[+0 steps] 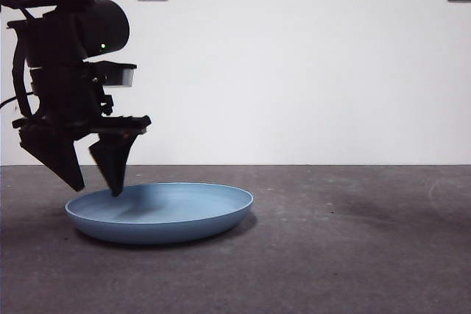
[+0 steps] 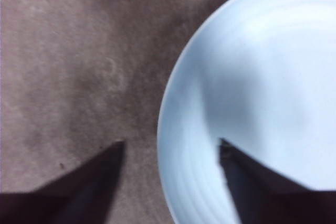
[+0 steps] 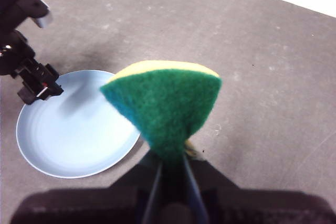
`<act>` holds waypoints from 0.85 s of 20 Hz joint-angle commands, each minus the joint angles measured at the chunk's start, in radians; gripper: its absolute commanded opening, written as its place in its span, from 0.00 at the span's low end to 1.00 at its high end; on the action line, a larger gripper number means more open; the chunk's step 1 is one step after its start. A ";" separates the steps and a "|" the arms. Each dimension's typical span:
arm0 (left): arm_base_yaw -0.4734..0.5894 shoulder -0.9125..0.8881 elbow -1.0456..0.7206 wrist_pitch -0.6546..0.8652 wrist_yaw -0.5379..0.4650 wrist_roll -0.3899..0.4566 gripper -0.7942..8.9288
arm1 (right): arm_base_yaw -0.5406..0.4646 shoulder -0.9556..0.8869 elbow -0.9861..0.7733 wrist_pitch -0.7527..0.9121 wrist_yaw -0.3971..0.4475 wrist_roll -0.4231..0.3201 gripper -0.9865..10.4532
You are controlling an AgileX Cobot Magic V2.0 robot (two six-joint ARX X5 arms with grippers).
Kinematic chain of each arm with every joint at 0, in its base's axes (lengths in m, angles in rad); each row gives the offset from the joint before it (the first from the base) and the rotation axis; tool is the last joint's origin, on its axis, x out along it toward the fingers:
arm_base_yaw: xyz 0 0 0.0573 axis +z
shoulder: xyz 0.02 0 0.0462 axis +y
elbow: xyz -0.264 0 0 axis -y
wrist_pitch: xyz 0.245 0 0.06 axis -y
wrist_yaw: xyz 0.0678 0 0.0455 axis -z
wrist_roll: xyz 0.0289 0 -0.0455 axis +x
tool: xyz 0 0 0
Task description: Pick up the plate,pick up the cloth,clean the plate with the cloth
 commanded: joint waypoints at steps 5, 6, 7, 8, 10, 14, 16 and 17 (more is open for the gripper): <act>-0.074 -0.246 -0.006 0.023 -0.005 -0.063 0.53 | -0.130 0.119 -0.011 -0.010 -0.153 0.124 0.07; -0.087 -0.296 -0.008 0.037 -0.013 -0.076 0.53 | -0.157 0.149 -0.011 -0.009 -0.188 0.124 0.07; -0.103 -0.342 -0.009 0.047 -0.034 -0.080 0.53 | -0.180 0.180 -0.011 -0.008 -0.213 0.123 0.07; -0.121 -0.387 -0.014 0.057 -0.080 -0.085 0.53 | -0.204 0.213 -0.011 -0.008 -0.240 0.121 0.07; -0.157 -0.477 -0.049 0.095 -0.147 -0.095 0.53 | -0.263 0.280 -0.011 0.003 -0.307 0.119 0.07; -0.214 -0.682 -0.203 0.203 -0.166 -0.100 0.53 | -0.360 0.434 -0.011 0.097 -0.401 0.103 0.07; -0.232 -0.767 -0.286 0.222 -0.166 -0.103 0.53 | -0.393 0.510 -0.011 0.137 -0.423 0.100 0.07; -0.237 -0.801 -0.323 0.224 -0.166 -0.104 0.53 | -0.402 0.544 -0.011 0.145 -0.423 0.100 0.07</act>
